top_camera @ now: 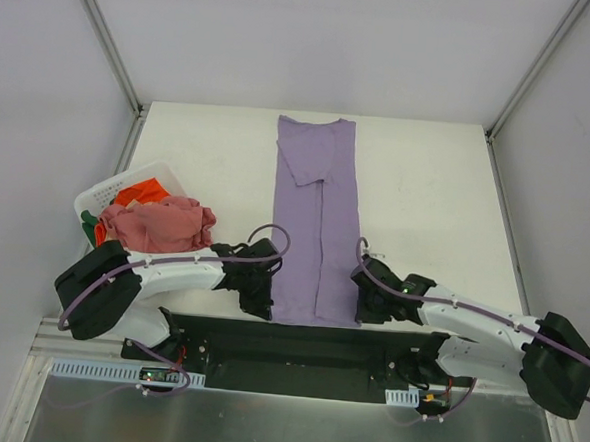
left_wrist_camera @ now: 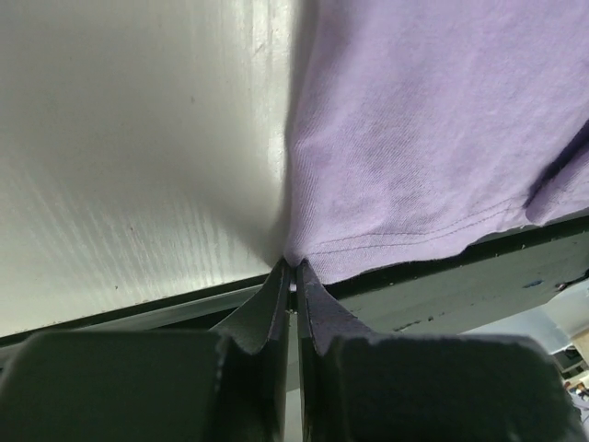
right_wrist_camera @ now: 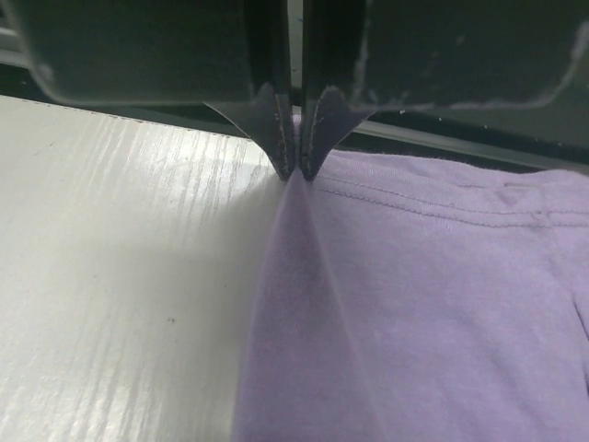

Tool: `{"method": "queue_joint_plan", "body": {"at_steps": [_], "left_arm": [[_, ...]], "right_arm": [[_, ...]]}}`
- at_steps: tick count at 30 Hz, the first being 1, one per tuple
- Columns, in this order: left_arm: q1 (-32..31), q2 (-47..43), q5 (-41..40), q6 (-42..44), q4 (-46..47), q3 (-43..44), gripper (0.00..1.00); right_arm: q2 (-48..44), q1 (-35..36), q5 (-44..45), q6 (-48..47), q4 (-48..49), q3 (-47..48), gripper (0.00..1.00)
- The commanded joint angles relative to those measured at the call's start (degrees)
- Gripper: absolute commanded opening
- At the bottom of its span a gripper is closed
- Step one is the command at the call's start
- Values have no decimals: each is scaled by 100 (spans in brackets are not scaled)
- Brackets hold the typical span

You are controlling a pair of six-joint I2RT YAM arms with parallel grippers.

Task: Fold and stack the t-shirts
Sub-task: Grab the bottom of the folded rectangular tshirt with both arms, then fold the folded rectangular tshirt in 1/3 of the way

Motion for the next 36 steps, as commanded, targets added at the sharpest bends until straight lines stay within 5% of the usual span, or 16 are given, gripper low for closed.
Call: {"method": "queue_joint_plan", "body": {"at_steps": [1,9,18,24,36], "left_arm": [[-115,-156,-172,-43,-375,-287,0],[-792,-779,-5,168,-314,-111,0],[-722,-1501,-838,492,-296,230,0],[59,-1467,-1525,1029,-261,916,0],[1712,378,-885,1793,135,2866,0]], "right_arm": [[-205,30,-356,-444,-225,-177,0],[-758,302,-1604,-593,312,-222,0],[-760,224,-770,-1041,-111,551,0],[4,-171,118,-1709,3,1553,0],[1437,-1840,146,-2615,995,3179,0]]}}
